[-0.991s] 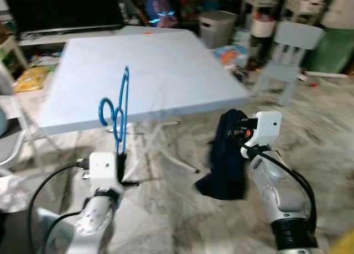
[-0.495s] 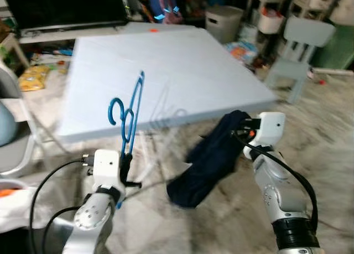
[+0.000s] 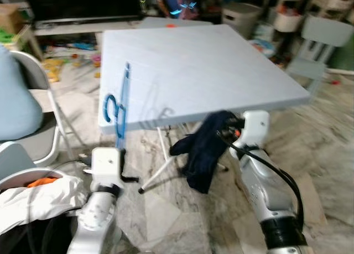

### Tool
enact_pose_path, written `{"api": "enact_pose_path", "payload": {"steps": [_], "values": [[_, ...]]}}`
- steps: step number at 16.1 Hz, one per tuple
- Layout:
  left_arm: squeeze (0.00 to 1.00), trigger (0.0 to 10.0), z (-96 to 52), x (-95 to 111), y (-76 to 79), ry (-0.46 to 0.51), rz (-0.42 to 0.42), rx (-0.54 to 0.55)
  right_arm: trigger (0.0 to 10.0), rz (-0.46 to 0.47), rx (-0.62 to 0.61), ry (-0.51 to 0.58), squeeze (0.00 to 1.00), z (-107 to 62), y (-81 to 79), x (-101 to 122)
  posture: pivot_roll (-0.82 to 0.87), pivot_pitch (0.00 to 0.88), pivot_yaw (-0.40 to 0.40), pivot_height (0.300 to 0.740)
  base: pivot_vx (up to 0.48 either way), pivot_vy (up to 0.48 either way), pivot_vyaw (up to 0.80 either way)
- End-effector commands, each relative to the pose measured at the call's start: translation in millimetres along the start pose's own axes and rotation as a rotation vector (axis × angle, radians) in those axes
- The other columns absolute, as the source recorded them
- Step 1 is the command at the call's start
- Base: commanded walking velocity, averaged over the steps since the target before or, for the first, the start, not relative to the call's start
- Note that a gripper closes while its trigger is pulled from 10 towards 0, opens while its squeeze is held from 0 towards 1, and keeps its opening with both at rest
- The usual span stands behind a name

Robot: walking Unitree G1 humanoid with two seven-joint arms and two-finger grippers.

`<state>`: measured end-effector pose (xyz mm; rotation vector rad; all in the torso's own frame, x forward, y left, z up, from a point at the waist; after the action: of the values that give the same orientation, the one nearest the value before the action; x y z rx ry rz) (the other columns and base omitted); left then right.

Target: Hang hanger

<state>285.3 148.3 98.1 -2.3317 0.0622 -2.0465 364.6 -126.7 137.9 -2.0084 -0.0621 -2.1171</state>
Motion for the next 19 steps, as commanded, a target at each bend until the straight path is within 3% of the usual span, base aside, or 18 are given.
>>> {"api": "enact_pose_path", "payload": {"steps": [1, 4, 9, 11, 14, 16, 19], "values": [[0.0, 10.0, 2.7, 4, 7.8, 0.017, -0.007, -0.042, 10.0, -0.011, -0.028, 0.059, 0.0, 2.4, 6.6, 15, 0.16, 0.054, -0.015, 0.74, 0.0, 0.0, 0.0], [0.0, 10.0, 6.6, 8, 7.6, 0.034, -0.023, -0.055, 10.0, -0.02, -0.055, 0.072, 0.0, 2.6, 13.2, 18, 0.14, 0.049, -0.01, 0.74, 0.0, 0.0, 0.0], [0.0, 10.0, 9.3, 7, 11.6, 0.034, -0.054, -0.048, 10.0, -0.035, -0.052, 0.071, 0.0, 1.0, 14.0, 19, 0.13, 0.048, -0.02, 0.74, 0.396, 0.0, 0.0], [0.0, 10.0, 8.4, 5, 12.8, 0.027, -0.064, -0.047, 10.0, -0.05, -0.033, 0.077, 0.0, 2.7, 9.4, 21, 0.13, 0.049, -0.023, 0.74, 0.463, 0.0, 0.0], [0.0, 10.0, 9.6, 30, 5.5, 0.118, 0.002, 0.006, 10.0, -0.054, 0.04, 0.167, 0.0, 6.0, -8.4, 47, 0.13, 0.062, -0.032, 0.74, 0.461, 0.0, 0.0], [0.0, 10.0, 10.2, 37, 0.4, 0.139, -0.004, 0.048, 10.0, -0.045, 0.061, 0.192, 0.0, 8.9, -15.0, 57, 0.13, 0.066, -0.037, 0.74, 0.428, 0.0, 0.0], [0.0, 10.0, 7.7, 32, 6.6, 0.118, -0.019, 0.038, 10.0, -0.04, 0.065, 0.218, 0.0, 14.5, -17.0, 69, 0.13, 0.076, -0.05, 0.74, 0.43, 0.0, 0.0]]}}
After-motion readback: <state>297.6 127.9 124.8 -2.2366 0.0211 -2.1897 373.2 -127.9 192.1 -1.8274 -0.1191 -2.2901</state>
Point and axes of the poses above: a point about 5 cm out from each wrist's last joint towards the gripper, its own z axis pointing out of the wrist towards the gripper, its own x axis along the axis of the wrist's last joint, y = z × x, the point moved 4 cm from there along z, pointing out of the wrist towards the gripper, and after that the axes turned 1 degree about z, right-handed, at the moved point
